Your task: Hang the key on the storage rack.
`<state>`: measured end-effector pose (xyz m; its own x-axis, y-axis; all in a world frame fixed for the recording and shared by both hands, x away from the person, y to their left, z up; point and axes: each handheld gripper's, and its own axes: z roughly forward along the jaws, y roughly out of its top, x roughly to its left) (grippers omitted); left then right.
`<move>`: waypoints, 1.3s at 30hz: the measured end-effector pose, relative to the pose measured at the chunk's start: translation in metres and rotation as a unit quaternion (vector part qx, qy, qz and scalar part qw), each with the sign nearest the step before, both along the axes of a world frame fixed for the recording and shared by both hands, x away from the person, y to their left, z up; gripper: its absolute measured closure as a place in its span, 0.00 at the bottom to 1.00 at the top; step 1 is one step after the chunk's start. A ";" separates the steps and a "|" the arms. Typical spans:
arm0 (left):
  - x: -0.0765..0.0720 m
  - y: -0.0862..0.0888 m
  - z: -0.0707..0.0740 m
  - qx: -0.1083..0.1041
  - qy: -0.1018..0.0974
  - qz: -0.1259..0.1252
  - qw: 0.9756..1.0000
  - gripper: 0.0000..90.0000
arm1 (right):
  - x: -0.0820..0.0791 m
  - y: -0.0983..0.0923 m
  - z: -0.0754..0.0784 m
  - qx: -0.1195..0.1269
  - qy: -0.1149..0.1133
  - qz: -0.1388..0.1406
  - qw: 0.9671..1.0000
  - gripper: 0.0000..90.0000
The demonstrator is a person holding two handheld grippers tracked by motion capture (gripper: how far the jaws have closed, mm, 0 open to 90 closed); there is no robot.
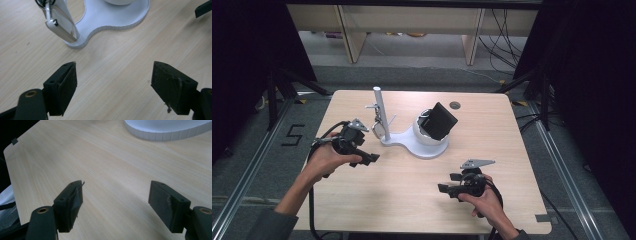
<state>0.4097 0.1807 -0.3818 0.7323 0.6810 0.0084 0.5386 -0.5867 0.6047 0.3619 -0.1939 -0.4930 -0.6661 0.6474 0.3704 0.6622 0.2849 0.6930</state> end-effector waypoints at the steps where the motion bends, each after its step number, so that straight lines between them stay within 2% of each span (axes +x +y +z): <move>1: -0.002 -0.001 -0.002 -0.002 0.002 -0.003 1.000 0.23 | 0.000 0.000 0.000 0.000 0.001 -0.001 1.000 0.31; 2: -0.004 -0.002 -0.005 -0.003 0.004 -0.004 1.000 0.22 | 0.000 0.000 0.000 -0.001 -0.001 -0.001 1.000 0.31; 3: -0.006 -0.003 -0.006 -0.002 0.004 -0.007 1.000 0.22 | 0.001 -0.001 0.000 -0.013 -0.013 -0.005 1.000 0.30; 8: -0.015 -0.008 -0.017 -0.014 0.001 -0.013 1.000 0.20 | 0.002 -0.001 -0.001 -0.018 -0.012 -0.006 1.000 0.28; 9: -0.018 -0.009 -0.019 -0.016 0.002 -0.015 1.000 0.20 | 0.000 0.000 0.000 -0.014 0.002 -0.014 1.000 0.28; 10: -0.020 -0.009 -0.021 -0.018 0.001 -0.016 1.000 0.20 | 0.002 0.000 -0.001 -0.015 -0.008 -0.008 1.000 0.28; 12: -0.023 -0.009 -0.025 -0.024 0.000 -0.017 1.000 0.19 | 0.002 0.000 -0.002 -0.006 -0.001 -0.005 1.000 0.27; 15: -0.029 -0.009 -0.032 -0.037 -0.004 -0.014 0.999 0.19 | 0.001 0.001 -0.001 -0.015 -0.003 -0.009 1.000 0.27; 17: -0.034 -0.008 -0.036 -0.048 -0.015 -0.012 0.999 0.19 | 0.002 0.001 -0.001 -0.017 -0.005 -0.006 1.000 0.27; 18: -0.035 -0.007 -0.038 -0.051 -0.016 -0.012 0.998 0.19 | 0.001 0.002 -0.001 -0.011 0.003 -0.004 1.000 0.27; 20: -0.039 -0.006 -0.041 -0.054 -0.015 -0.011 0.998 0.19 | 0.001 0.000 -0.001 -0.018 -0.003 -0.007 1.000 0.27; 21: -0.040 -0.006 -0.042 -0.059 -0.020 -0.007 0.998 0.19 | 0.001 0.000 -0.001 -0.009 0.002 -0.004 1.000 0.27; 23: -0.043 -0.004 -0.045 -0.065 -0.026 -0.008 0.998 0.19 | 0.001 -0.003 -0.001 -0.015 -0.011 -0.005 1.000 0.27; 26: -0.048 -0.002 -0.051 -0.074 -0.035 -0.003 0.997 0.19 | -0.002 -0.006 -0.001 -0.011 -0.010 -0.011 1.000 0.28; 31: -0.056 -0.001 -0.064 -0.072 -0.035 -0.003 0.997 0.19 | -0.004 -0.007 -0.002 -0.012 -0.005 -0.009 1.000 0.28; 33: -0.060 -0.001 -0.071 -0.071 -0.037 0.001 0.997 0.19 | -0.006 -0.006 0.000 -0.018 -0.004 -0.017 1.000 0.28; 34: -0.061 -0.002 -0.074 -0.070 -0.037 -0.002 0.997 0.19 | -0.005 -0.006 -0.001 -0.021 -0.013 -0.019 1.000 0.28; 37: -0.068 -0.005 -0.084 -0.063 -0.044 -0.002 0.997 0.19 | -0.005 -0.005 -0.001 -0.017 -0.012 -0.009 1.000 0.28; 38: -0.070 -0.006 -0.088 -0.067 -0.040 -0.002 0.997 0.19 | -0.008 -0.003 0.000 -0.012 0.002 -0.016 1.000 0.28; 39: -0.072 -0.007 -0.091 -0.061 -0.042 -0.005 0.997 0.20 | -0.008 -0.002 0.001 -0.018 0.003 -0.016 1.000 0.28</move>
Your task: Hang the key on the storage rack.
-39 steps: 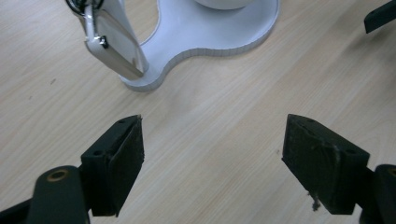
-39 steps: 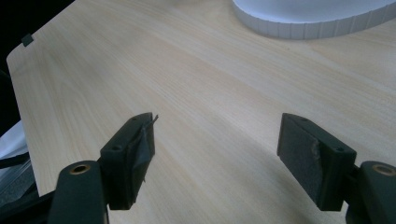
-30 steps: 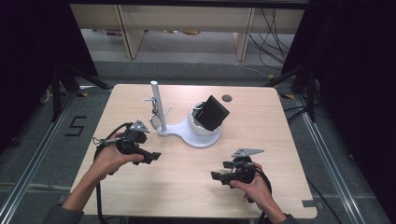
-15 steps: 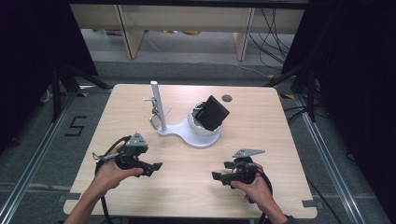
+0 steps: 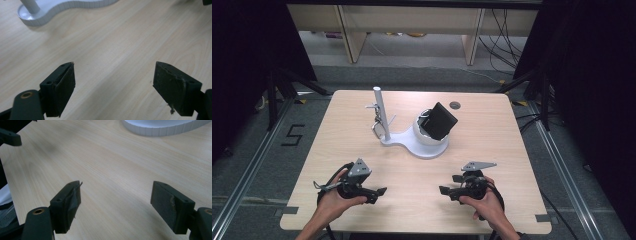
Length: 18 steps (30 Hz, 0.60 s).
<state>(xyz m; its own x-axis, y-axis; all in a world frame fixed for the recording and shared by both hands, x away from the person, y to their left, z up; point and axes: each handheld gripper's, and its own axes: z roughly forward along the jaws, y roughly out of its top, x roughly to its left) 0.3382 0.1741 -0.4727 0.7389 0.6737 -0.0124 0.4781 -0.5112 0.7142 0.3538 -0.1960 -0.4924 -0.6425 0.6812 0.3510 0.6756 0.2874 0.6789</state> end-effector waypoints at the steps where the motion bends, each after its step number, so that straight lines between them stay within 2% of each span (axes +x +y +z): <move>1: -0.003 -0.002 -0.004 -0.008 0.003 -0.001 1.000 0.20 | 0.001 0.000 0.000 -0.003 -0.010 0.008 1.000 0.28; 2: -0.005 -0.003 -0.006 -0.004 0.004 -0.004 1.000 0.20 | -0.001 0.002 0.000 0.006 0.005 0.002 1.000 0.28; 3: -0.007 -0.004 -0.009 -0.002 0.002 -0.006 1.000 0.20 | -0.001 0.002 0.001 -0.002 -0.009 0.005 1.000 0.28; 5: -0.011 -0.004 -0.012 0.001 -0.001 -0.011 1.000 0.20 | -0.001 0.003 0.000 -0.001 -0.008 0.011 1.000 0.28; 6: -0.013 -0.004 -0.014 -0.004 0.000 -0.011 1.000 0.20 | -0.001 0.002 0.000 -0.006 -0.011 0.012 1.000 0.28; 7: -0.014 -0.003 -0.015 0.001 -0.008 -0.013 1.000 0.20 | -0.001 0.002 0.000 -0.008 -0.013 0.010 1.000 0.28; 9: -0.017 -0.002 -0.018 -0.003 -0.012 -0.007 1.000 0.20 | 0.000 0.002 -0.002 -0.001 -0.014 0.020 1.000 0.28; 10: -0.018 0.000 -0.020 -0.004 -0.011 -0.008 1.000 0.20 | -0.002 0.004 -0.001 0.003 0.004 0.012 1.000 0.28; 12: -0.020 0.003 -0.024 -0.022 -0.006 0.000 1.000 0.20 | 0.000 0.004 -0.002 0.000 -0.003 0.021 1.000 0.28; 13: -0.021 0.004 -0.026 -0.030 -0.003 0.003 1.000 0.20 | -0.001 0.004 -0.002 -0.011 -0.011 0.017 1.000 0.28; 14: -0.023 0.006 -0.030 -0.041 0.002 0.009 0.999 0.20 | -0.002 0.005 -0.002 -0.011 -0.008 0.017 1.000 0.27; 16: -0.025 0.009 -0.033 -0.038 0.001 0.013 0.999 0.20 | -0.004 0.007 -0.003 -0.011 0.008 0.020 1.000 0.26; 17: -0.027 0.010 -0.035 -0.043 0.001 0.018 0.999 0.20 | -0.003 0.007 -0.003 -0.016 0.000 0.024 1.000 0.26; 18: -0.029 0.012 -0.035 -0.039 0.003 0.020 0.999 0.20 | -0.004 0.009 -0.004 -0.012 0.007 0.029 0.999 0.25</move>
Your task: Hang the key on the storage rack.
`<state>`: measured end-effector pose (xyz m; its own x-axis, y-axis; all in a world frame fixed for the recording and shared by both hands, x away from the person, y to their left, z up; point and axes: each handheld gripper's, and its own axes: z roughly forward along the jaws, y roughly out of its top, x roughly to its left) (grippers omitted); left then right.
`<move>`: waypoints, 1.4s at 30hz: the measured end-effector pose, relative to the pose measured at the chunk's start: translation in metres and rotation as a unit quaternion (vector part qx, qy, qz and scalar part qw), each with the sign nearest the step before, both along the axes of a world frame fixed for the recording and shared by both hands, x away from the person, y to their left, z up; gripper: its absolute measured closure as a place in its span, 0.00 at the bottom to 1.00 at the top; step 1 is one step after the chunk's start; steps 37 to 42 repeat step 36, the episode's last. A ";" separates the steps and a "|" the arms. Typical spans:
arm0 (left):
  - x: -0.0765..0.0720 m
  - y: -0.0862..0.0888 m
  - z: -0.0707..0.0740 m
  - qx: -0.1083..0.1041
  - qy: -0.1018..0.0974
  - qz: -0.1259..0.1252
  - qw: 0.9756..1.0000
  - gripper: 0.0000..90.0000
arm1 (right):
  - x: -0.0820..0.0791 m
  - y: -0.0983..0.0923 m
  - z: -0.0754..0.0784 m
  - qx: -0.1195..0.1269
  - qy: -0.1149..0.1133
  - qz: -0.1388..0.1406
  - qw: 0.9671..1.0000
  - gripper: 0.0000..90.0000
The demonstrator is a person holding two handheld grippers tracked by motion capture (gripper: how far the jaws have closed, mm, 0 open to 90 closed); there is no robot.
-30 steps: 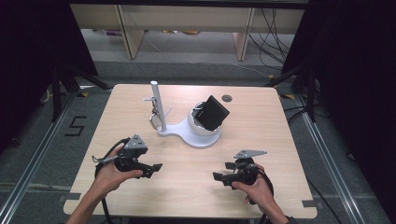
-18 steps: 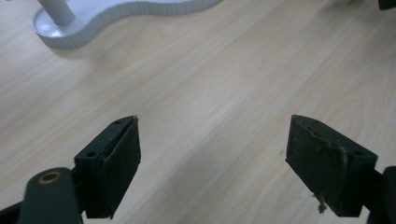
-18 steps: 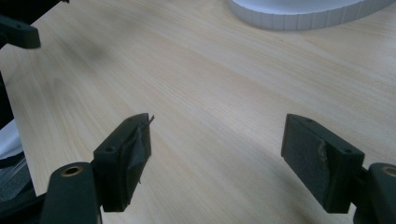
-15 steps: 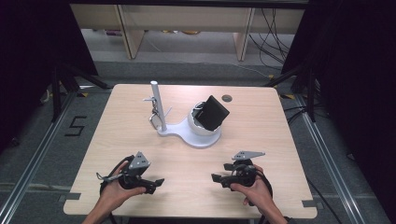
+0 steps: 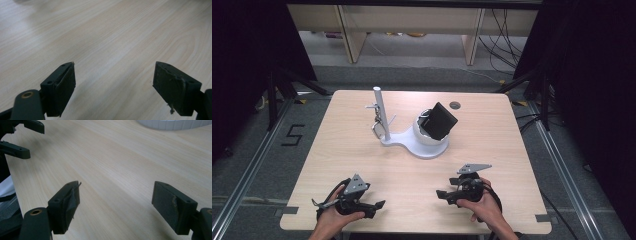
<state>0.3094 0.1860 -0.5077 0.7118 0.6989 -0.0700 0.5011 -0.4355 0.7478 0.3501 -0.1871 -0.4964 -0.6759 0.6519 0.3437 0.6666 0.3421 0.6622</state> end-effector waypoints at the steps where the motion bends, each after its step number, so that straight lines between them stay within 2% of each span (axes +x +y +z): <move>1: -0.001 0.000 -0.001 -0.003 -0.002 0.003 1.000 0.20 | 0.000 0.001 -0.001 -0.003 -0.005 -0.005 1.000 0.24; 2: -0.003 0.002 -0.001 -0.002 -0.001 0.000 1.000 0.20 | 0.001 0.000 -0.002 0.000 -0.010 0.005 1.000 0.24; 4: -0.008 0.002 -0.002 -0.006 -0.003 0.008 1.000 0.20 | -0.001 0.002 -0.001 -0.006 0.000 0.000 1.000 0.24; 5: -0.007 0.004 -0.003 0.008 -0.015 -0.001 1.000 0.20 | -0.001 0.002 -0.001 -0.006 0.000 0.000 1.000 0.24; 6: -0.010 0.003 -0.003 0.008 -0.008 0.002 1.000 0.20 | 0.000 0.003 -0.002 -0.007 -0.009 0.002 1.000 0.23; 7: -0.012 0.004 -0.003 0.012 -0.008 0.002 1.000 0.20 | -0.002 0.004 -0.002 -0.002 0.009 0.000 1.000 0.23; 9: -0.015 0.005 -0.005 0.020 -0.009 0.001 1.000 0.20 | -0.003 0.005 -0.001 -0.010 0.004 -0.002 1.000 0.23; 10: -0.016 0.004 -0.006 0.016 -0.006 0.007 1.000 0.20 | -0.003 0.006 -0.002 -0.003 0.001 0.005 1.000 0.23; 12: -0.018 0.004 -0.007 0.019 -0.009 0.004 1.000 0.20 | -0.004 0.007 -0.002 -0.012 0.001 0.006 1.000 0.23; 13: -0.018 0.004 -0.007 0.026 -0.012 0.000 1.000 0.20 | -0.003 0.006 -0.003 -0.013 -0.013 0.013 1.000 0.23; 14: -0.018 0.003 -0.007 0.025 -0.010 0.000 1.000 0.20 | -0.002 0.007 -0.004 -0.013 -0.014 0.018 1.000 0.23; 15: -0.018 0.003 -0.008 0.029 -0.010 -0.004 1.000 0.20 | -0.004 0.008 -0.003 -0.020 -0.007 0.009 1.000 0.23; 17: -0.018 0.002 -0.009 0.038 -0.011 -0.006 0.999 0.20 | -0.004 0.008 -0.003 -0.022 -0.010 0.014 1.000 0.23; 19: -0.017 0.003 -0.009 0.037 -0.009 -0.003 0.999 0.20 | -0.004 0.009 -0.004 -0.025 -0.017 0.013 0.999 0.23; 22: -0.016 0.003 -0.010 0.044 -0.012 -0.005 0.999 0.19 | -0.006 0.010 -0.003 -0.024 -0.007 0.017 1.000 0.23; 23: -0.017 0.003 -0.010 0.043 -0.006 -0.002 0.999 0.19 | -0.005 0.010 -0.004 -0.027 -0.014 0.020 0.999 0.23; 25: -0.016 0.003 -0.011 0.045 -0.011 0.001 0.999 0.19 | -0.005 0.011 -0.004 -0.026 -0.009 0.017 0.999 0.23; 27: -0.016 0.003 -0.010 0.045 -0.007 -0.003 0.999 0.19 | -0.006 0.011 -0.004 -0.025 -0.007 0.015 1.000 0.23; 29: -0.017 0.003 -0.011 0.043 -0.003 0.004 0.999 0.19 | -0.005 0.010 -0.004 -0.027 -0.015 0.020 0.999 0.23; 30: -0.016 0.004 -0.010 0.048 -0.009 -0.001 0.999 0.19 | -0.005 0.010 -0.004 -0.028 -0.014 0.019 0.999 0.23; 32: -0.016 0.004 -0.010 0.047 -0.004 0.003 0.999 0.18 | -0.005 0.011 -0.004 -0.028 -0.014 0.020 0.999 0.23; 33: -0.015 0.004 -0.011 0.048 -0.012 0.002 0.999 0.18 | -0.005 0.011 -0.004 -0.026 -0.017 0.018 0.999 0.23; 35: -0.015 0.004 -0.011 0.049 -0.011 0.003 0.999 0.18 | -0.005 0.011 -0.004 -0.027 -0.017 0.018 0.999 0.23; 36: -0.016 0.003 -0.012 0.044 -0.003 0.010 0.999 0.18 | -0.005 0.011 -0.004 -0.026 -0.017 0.018 0.999 0.23; 42: -0.016 0.003 -0.012 0.044 -0.003 0.010 0.999 0.18 | -0.005 0.011 -0.004 -0.026 -0.017 0.018 0.999 0.23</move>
